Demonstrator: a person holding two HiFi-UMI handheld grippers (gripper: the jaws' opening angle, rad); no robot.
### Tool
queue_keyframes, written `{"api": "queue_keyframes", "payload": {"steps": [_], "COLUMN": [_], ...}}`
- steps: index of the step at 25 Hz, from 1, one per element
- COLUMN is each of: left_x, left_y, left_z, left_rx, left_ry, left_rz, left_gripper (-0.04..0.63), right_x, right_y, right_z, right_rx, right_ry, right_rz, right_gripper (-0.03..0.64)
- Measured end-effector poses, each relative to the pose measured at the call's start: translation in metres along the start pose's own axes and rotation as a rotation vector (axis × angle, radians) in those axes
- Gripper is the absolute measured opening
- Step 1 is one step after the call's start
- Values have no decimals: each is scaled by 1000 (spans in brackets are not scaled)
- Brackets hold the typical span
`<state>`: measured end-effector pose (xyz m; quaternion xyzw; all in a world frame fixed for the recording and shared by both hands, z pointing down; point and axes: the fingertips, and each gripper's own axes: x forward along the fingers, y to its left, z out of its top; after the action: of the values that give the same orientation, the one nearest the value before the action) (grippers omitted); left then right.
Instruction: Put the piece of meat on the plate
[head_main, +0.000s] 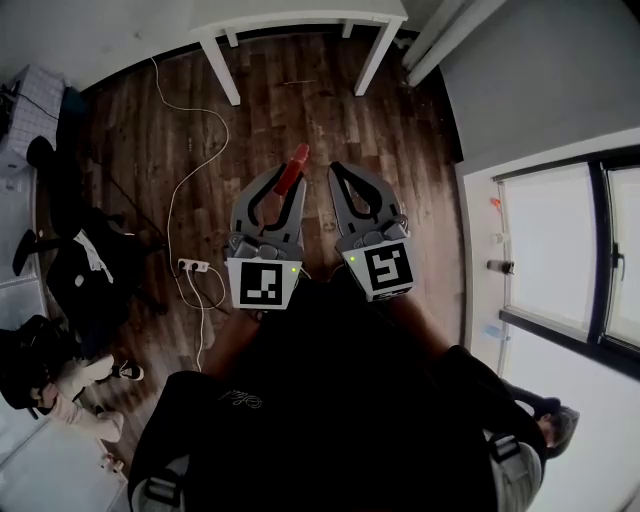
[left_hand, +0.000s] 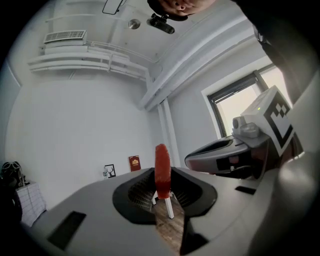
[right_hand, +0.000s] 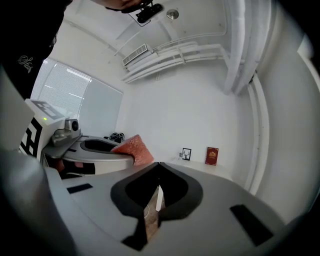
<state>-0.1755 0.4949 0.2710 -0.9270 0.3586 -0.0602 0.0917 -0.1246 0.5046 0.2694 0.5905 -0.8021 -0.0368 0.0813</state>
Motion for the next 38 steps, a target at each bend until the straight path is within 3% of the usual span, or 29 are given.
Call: {"api": "queue_keyframes", "payload": {"steps": [10,18,30,38], "left_x": [-7,6,108,189], "left_y": [27,61,111,135], "left_z": [-16,-36,-45,-67], "left_rx": [-1,-61,-41,-17], "left_ry": [19,65,150,239], "left_rz": [43,113,156,112], "left_gripper": [89,87,88,88], "right_x": [24,50,171,239], "right_y": [6,-9,-89,-134], "right_z": [-13,-16,-38,-61], "right_rx": [-40,-51,36,92], "right_ry": [29,56,57,120], "right_rz": [42,80,198,296], "right_gripper": [21,21,21,21]}}
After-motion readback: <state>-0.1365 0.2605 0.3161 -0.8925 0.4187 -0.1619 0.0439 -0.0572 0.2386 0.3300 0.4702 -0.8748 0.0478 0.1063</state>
